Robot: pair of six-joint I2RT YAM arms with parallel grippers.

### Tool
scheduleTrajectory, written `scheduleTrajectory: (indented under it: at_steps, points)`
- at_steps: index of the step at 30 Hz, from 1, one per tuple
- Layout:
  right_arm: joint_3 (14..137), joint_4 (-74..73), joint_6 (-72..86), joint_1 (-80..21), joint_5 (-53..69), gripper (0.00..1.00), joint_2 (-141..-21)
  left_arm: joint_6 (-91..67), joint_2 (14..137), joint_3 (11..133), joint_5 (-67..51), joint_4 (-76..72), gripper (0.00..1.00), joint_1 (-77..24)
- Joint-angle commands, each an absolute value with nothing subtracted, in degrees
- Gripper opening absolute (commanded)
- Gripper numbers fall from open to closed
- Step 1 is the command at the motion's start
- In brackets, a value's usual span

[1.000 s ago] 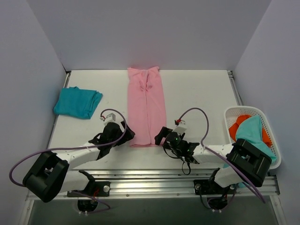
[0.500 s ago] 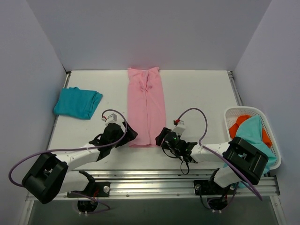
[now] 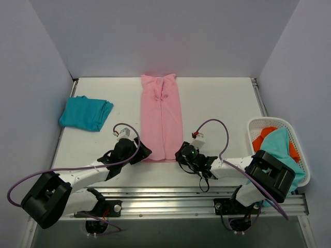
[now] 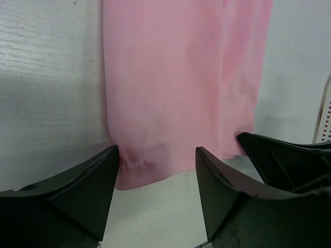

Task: Fold and stack the t-shirts
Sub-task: Grab the bottom of the folded rectangular tshirt with both arms

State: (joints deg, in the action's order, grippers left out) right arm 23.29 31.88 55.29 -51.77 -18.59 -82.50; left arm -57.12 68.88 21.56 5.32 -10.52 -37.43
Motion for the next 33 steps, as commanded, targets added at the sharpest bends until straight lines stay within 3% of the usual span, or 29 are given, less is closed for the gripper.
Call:
scheduleTrajectory:
  at_steps: [1,4,12,16,25,33]
  points:
    - [23.1,25.8,54.7,-51.3,-18.3,0.29,-83.1,-57.8,67.6,21.4,5.1,-11.5,0.68,-37.9]
    - [23.0,25.8,54.5,-51.1,-18.4,0.19,-83.2,-58.0,68.5,21.0,5.2,-12.8,0.56,-38.0]
    - [22.2,27.8,55.0,-50.9,-17.9,0.12,-85.1,-58.1,72.0,19.5,3.7,-17.6,0.41,-38.0]
    - [21.4,29.3,55.4,-50.9,-17.4,0.02,-85.9,-58.1,72.9,18.7,3.8,-18.3,0.03,-38.0]
    - [18.7,27.6,59.8,-54.5,-18.8,0.0,-82.5,-58.2,67.4,14.6,3.2,-14.4,0.02,-38.7]
    - [20.0,14.3,66.1,-63.8,-25.1,0.0,-73.5,-58.5,47.0,13.6,3.7,4.9,0.02,-39.6]
